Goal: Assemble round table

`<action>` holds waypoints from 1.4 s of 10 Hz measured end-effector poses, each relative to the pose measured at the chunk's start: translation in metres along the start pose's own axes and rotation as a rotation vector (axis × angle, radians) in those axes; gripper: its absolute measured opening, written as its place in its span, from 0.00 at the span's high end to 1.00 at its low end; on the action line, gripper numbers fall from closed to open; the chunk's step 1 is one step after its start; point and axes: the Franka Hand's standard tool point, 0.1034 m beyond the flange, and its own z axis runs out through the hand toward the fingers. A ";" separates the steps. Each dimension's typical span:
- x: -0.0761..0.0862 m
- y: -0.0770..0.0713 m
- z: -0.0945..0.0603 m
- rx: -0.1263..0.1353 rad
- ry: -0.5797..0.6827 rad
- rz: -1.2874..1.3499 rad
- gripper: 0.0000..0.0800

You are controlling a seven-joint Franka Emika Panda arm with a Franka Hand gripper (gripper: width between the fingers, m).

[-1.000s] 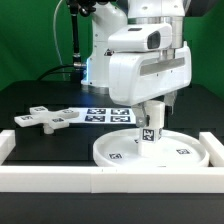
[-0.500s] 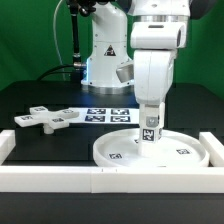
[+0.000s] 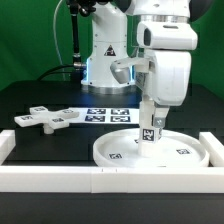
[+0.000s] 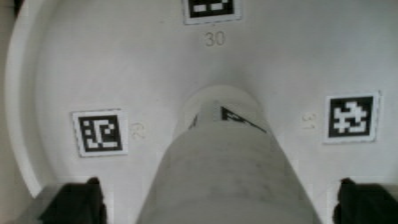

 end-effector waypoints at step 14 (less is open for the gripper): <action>0.001 -0.003 -0.002 0.005 -0.002 0.694 0.49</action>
Offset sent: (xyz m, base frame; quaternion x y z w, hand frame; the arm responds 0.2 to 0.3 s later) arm 0.0000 0.0000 0.0000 0.0000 0.0000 0.0000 1.0000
